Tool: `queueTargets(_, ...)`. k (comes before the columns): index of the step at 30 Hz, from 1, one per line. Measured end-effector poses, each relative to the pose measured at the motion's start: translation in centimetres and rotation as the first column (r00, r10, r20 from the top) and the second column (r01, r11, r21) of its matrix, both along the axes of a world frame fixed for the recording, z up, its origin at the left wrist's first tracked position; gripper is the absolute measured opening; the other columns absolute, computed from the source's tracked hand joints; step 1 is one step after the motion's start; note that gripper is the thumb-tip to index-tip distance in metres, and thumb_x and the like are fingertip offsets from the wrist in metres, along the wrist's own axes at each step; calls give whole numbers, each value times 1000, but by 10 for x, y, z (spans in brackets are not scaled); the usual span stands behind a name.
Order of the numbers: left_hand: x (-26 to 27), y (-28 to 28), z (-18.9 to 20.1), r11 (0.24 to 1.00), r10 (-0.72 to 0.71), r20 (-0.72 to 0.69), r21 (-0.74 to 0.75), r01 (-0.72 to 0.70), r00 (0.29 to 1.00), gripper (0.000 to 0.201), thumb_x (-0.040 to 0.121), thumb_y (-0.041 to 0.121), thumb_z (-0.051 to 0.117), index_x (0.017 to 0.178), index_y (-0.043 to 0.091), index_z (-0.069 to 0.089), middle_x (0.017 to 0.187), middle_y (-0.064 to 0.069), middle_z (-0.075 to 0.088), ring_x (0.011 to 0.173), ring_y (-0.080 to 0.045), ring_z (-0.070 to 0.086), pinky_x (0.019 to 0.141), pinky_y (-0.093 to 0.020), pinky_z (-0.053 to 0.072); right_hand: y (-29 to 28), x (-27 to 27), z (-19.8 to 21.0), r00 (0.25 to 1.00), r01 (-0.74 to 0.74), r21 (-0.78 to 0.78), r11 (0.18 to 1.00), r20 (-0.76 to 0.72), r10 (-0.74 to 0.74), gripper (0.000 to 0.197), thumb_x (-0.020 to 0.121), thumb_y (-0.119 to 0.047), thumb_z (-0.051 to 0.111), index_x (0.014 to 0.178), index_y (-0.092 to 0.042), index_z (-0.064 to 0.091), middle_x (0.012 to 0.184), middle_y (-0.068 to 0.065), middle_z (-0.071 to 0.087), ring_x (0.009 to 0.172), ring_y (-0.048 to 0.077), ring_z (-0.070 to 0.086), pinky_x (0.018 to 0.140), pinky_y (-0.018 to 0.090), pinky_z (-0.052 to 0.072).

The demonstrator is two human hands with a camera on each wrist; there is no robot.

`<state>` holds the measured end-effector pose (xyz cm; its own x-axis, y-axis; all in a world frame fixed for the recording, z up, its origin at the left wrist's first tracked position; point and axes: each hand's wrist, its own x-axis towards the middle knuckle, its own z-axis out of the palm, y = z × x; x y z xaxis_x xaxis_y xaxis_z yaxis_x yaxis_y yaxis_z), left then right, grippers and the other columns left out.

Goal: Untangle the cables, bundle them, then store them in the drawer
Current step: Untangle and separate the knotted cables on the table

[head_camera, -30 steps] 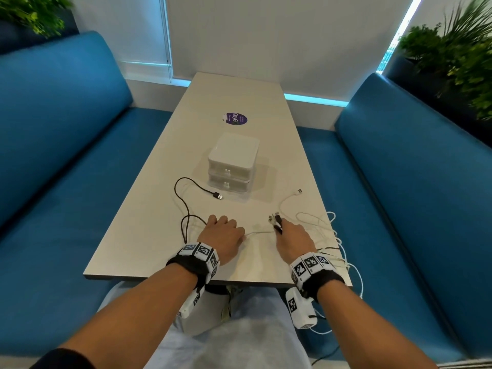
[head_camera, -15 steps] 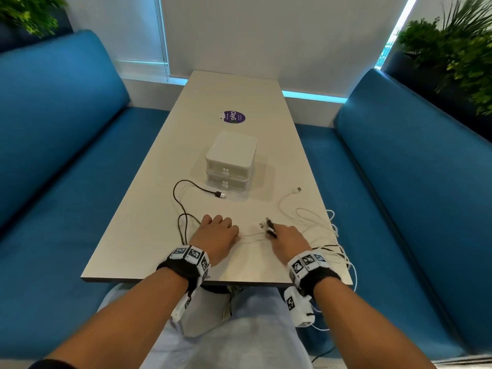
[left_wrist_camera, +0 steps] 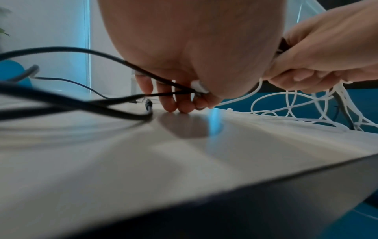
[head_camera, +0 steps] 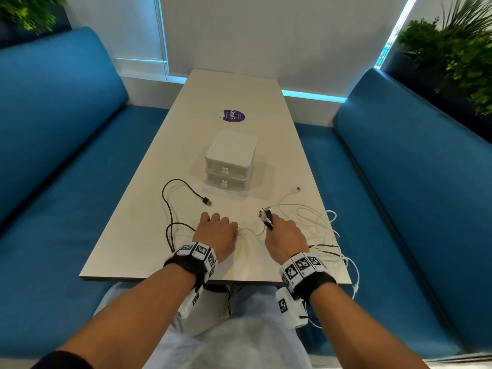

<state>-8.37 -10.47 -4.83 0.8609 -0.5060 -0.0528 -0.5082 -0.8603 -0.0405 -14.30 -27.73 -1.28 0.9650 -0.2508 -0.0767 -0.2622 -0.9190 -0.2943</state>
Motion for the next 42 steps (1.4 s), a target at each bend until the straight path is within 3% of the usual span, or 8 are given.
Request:
queueTargets(9, 4, 3, 5, 983, 183, -130, 51, -178, 974, 13, 89, 18, 37, 86, 20, 50, 67, 5, 50, 67, -22, 47, 97, -44, 25, 2, 4, -7, 977, -73, 182, 981, -183, 106, 30, 95, -33, 47, 106, -12, 65, 101, 12, 66, 90, 33, 64, 80, 41, 54)
queueTargets(15, 7, 5, 8, 973, 230, -185, 63, -222, 955, 12, 87, 17, 39, 81, 21, 50, 75, 4, 52, 74, -23, 53, 101, -44, 26, -5, 4, -8, 972, -107, 281, 954, -174, 160, 31, 100, -36, 46, 103, -15, 68, 97, 9, 67, 86, 27, 63, 73, 36, 48)
queueTargets(20, -1, -11, 5, 999, -32, -149, 11, 34, 988, 21, 98, 22, 33, 101, 21, 54, 77, 4, 62, 73, -24, 56, 93, -44, 27, 7, 6, -1, 969, -205, 308, 929, -71, 237, 27, 103, -36, 45, 90, -16, 56, 83, 4, 59, 75, 23, 54, 60, 28, 37)
queueTargets(26, 1, -8, 1, 970, -105, -161, -233, 65, 981, 33, 107, 32, 26, 104, 25, 58, 91, 0, 69, 87, -25, 62, 79, -37, 28, 12, 8, -20, 985, -138, 280, 950, -59, 160, 34, 103, -36, 43, 110, -10, 63, 102, 14, 68, 93, 33, 63, 77, 39, 49)
queueTargets(29, 2, -6, 6, 952, -129, -163, -295, 77, 978, 31, 107, 30, 29, 103, 26, 60, 96, 1, 70, 90, -25, 64, 77, -35, 31, 13, 6, -26, 989, -142, 319, 937, -2, 150, 34, 101, -40, 43, 107, -13, 63, 95, 11, 69, 86, 30, 64, 73, 38, 50)
queueTargets(34, 0, -18, 15, 957, -70, -225, -290, 2, 972, 33, 106, 33, 27, 94, 28, 58, 96, -1, 69, 89, -26, 61, 83, -37, 34, 8, 5, -27, 994, -113, 390, 914, 45, 104, 37, 102, -42, 42, 99, -17, 69, 91, 5, 71, 84, 24, 65, 77, 38, 50)
queueTargets(37, 3, -27, 16, 969, -30, -246, -245, -33, 969, 29, 103, 27, 31, 96, 24, 59, 99, -2, 68, 91, -25, 60, 92, -40, 36, 7, 4, -28, 993, -110, 396, 912, 90, 81, 36, 103, -40, 42, 98, -15, 67, 78, 3, 67, 72, 21, 61, 65, 33, 44)
queueTargets(42, 4, -24, 6, 975, -74, -248, -224, 17, 966, 23, 102, 25, 36, 90, 25, 55, 99, -3, 69, 86, -27, 60, 78, -36, 32, 4, 4, -30, 979, -152, 338, 929, 181, 94, 25, 101, -27, 48, 119, -15, 60, 86, 14, 69, 77, 32, 64, 68, 39, 52)
